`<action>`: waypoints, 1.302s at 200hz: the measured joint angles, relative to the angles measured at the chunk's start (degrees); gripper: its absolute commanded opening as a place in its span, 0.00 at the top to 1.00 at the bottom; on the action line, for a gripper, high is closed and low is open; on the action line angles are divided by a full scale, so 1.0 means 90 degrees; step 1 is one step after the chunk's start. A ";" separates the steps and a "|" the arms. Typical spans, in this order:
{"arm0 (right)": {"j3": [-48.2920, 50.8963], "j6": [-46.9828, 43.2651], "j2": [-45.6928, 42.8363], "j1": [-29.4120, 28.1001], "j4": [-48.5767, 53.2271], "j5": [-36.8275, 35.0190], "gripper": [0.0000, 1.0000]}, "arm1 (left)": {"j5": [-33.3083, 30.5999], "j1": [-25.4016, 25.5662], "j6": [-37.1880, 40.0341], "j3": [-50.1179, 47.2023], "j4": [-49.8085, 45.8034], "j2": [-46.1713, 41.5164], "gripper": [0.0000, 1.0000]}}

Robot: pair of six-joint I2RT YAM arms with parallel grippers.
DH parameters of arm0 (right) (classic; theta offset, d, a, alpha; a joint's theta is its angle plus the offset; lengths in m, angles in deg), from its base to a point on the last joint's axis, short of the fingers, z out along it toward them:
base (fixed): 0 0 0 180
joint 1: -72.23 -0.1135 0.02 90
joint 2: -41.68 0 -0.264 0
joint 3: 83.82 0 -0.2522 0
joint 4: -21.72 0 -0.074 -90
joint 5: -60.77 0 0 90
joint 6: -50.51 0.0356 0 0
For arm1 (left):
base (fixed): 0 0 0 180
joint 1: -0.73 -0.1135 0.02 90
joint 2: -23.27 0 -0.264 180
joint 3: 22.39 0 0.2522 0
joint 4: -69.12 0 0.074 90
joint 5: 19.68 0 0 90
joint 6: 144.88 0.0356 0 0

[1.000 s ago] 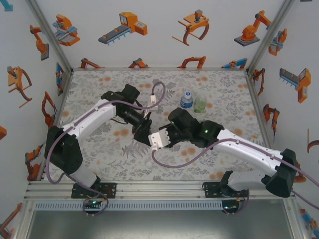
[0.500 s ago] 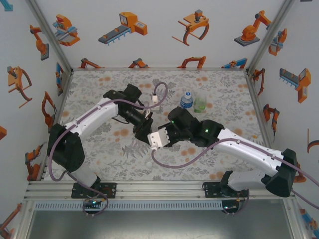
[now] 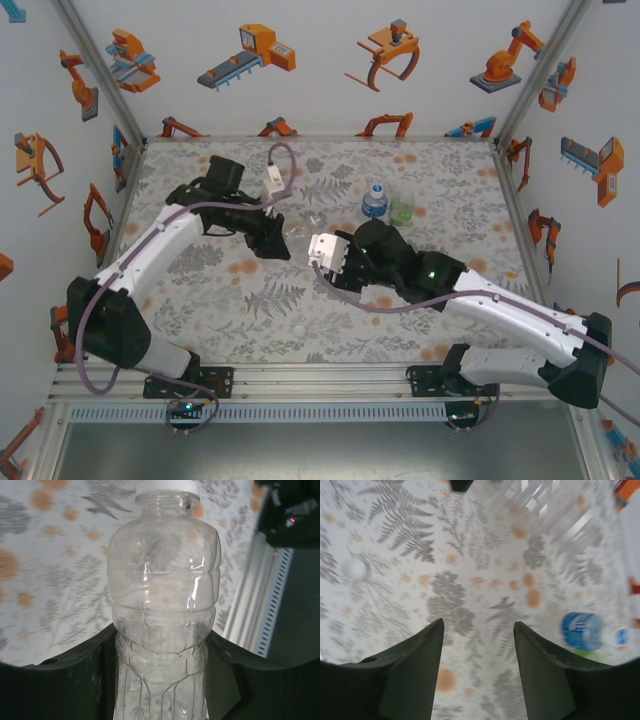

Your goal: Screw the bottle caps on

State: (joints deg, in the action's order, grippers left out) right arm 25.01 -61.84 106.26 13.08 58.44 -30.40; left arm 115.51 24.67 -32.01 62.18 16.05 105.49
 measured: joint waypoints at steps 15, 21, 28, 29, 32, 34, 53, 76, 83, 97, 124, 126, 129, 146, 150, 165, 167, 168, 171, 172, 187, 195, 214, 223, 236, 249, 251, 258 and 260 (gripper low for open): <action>0.0401 0.1061 0.0085 -0.0158 -0.0299 0.0005 0.48 | -0.0085 -0.0379 -0.0347 -0.0289 0.0546 -0.0408 1.00; 0.0522 0.1416 0.0163 -0.0243 -0.0398 0.0007 0.49 | -0.0107 -0.0534 -0.0493 -0.0413 0.0784 -0.0556 1.00; 0.0648 0.1826 0.0289 -0.0374 -0.0512 0.0000 0.49 | -0.0134 -0.0704 -0.0646 -0.0527 0.1013 -0.0702 1.00; 0.0670 0.1906 0.0316 -0.0403 -0.0542 -0.0005 0.49 | -0.0138 -0.0738 -0.0678 -0.0551 0.1064 -0.0729 1.00; 0.0712 0.2084 0.0396 -0.0474 -0.0588 0.0002 0.49 | -0.0153 -0.0801 -0.0736 -0.0593 0.1149 -0.0784 1.00; 0.0731 0.2157 0.0430 -0.0508 -0.0597 0.0000 0.49 | -0.0158 -0.0833 -0.0765 -0.0612 0.1197 -0.0806 1.00; 0.0838 0.2895 0.0984 -0.0976 -0.0884 -0.0044 0.49 | -0.0277 -0.1093 -0.1066 -0.0814 0.1700 -0.1035 1.00; 0.0784 0.3269 0.1775 -0.1535 -0.1117 -0.0243 0.47 | -0.0449 -0.1214 -0.1299 -0.1005 0.2081 -0.1231 1.00; 0.0731 0.3332 0.2028 -0.1642 -0.1129 -0.0299 0.47 | -0.0515 -0.1236 -0.1343 -0.1047 0.2161 -0.1285 1.00; 0.0580 0.3415 0.2489 -0.1734 -0.1156 -0.0393 0.44 | -0.0605 -0.1260 -0.1394 -0.1090 0.2271 -0.1362 1.00; 0.0342 0.3490 0.3041 -0.1734 -0.1231 -0.0503 0.43 | -0.0712 -0.1260 -0.1460 -0.1151 0.2402 -0.1474 1.00; 0.0333 0.3490 0.3067 -0.1734 -0.1243 -0.0500 0.43 | -0.0716 -0.1260 -0.1462 -0.1154 0.2414 -0.1474 1.00; 0.0316 0.3495 0.3111 -0.1734 -0.1256 -0.0498 0.43 | -0.0724 -0.1260 -0.1464 -0.1156 0.2424 -0.1479 1.00; 0.0185 0.3502 0.3330 -0.1734 -0.1277 -0.0493 0.45 | -0.0746 -0.1268 -0.1472 -0.1161 0.2460 -0.1481 1.00; 0.0146 0.3504 0.3378 -0.1734 -0.1277 -0.0495 0.45 | -0.0748 -0.1268 -0.1479 -0.1163 0.2463 -0.1481 1.00; -0.0007 0.3504 0.3558 -0.1734 -0.1275 -0.0488 0.47 | -0.0760 -0.1268 -0.1489 -0.1168 0.2465 -0.1484 1.00; -0.0019 0.3504 0.3575 -0.1734 -0.1273 -0.0481 0.47 | -0.0760 -0.1268 -0.1489 -0.1168 0.2465 -0.1486 1.00; -0.0036 0.3504 0.3589 -0.1734 -0.1268 -0.0476 0.47 | -0.0760 -0.1268 -0.1489 -0.1168 0.2465 -0.1486 1.00; -0.0051 0.3504 0.3609 -0.1734 -0.1268 -0.0476 0.48 | -0.0760 -0.1268 -0.1489 -0.1168 0.2465 -0.1486 1.00; -0.0063 0.3504 0.3623 -0.1734 -0.1270 -0.0474 0.48 | -0.0760 -0.1268 -0.1489 -0.1168 0.2465 -0.1489 1.00; -0.0165 0.3502 0.3738 -0.1734 -0.1224 -0.0444 0.52 | -0.0763 -0.1282 -0.1489 -0.1173 0.2465 -0.1508 1.00; -0.0231 0.3500 0.3810 -0.1734 -0.1168 -0.0427 0.53 | -0.0763 -0.1292 -0.1491 -0.1175 0.2465 -0.1520 1.00; -0.0335 0.3502 0.3973 -0.1734 -0.1052 -0.0420 0.53 | -0.0763 -0.1294 -0.1494 -0.1175 0.2467 -0.1540 1.00; -0.0345 0.3502 0.4019 -0.1734 -0.1005 -0.0415 0.53 | -0.0763 -0.1297 -0.1498 -0.1175 0.2467 -0.1545 1.00; -0.0345 0.3504 0.4051 -0.1734 -0.0918 -0.0396 0.53 | -0.0763 -0.1297 -0.1511 -0.1175 0.2470 -0.1552 1.00; -0.0345 0.3504 0.4056 -0.1734 -0.0872 -0.0376 0.55 | -0.0763 -0.1297 -0.1513 -0.1178 0.2470 -0.1559 1.00; -0.0347 0.3504 0.4056 -0.1734 -0.0867 -0.0376 0.55 | -0.0763 -0.1294 -0.1513 -0.1178 0.2472 -0.1562 1.00; -0.0357 0.3504 0.4061 -0.1734 -0.0838 -0.0374 0.57 | -0.0763 -0.1297 -0.1513 -0.1178 0.2472 -0.1569 1.00; -0.0359 0.3504 0.4065 -0.1734 -0.0821 -0.0372 0.57 | -0.0763 -0.1297 -0.1513 -0.1178 0.2472 -0.1571 1.00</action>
State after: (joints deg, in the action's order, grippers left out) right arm 21.78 -30.30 142.85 -2.53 51.05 -33.74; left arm 108.65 13.00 -45.63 51.58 38.30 91.35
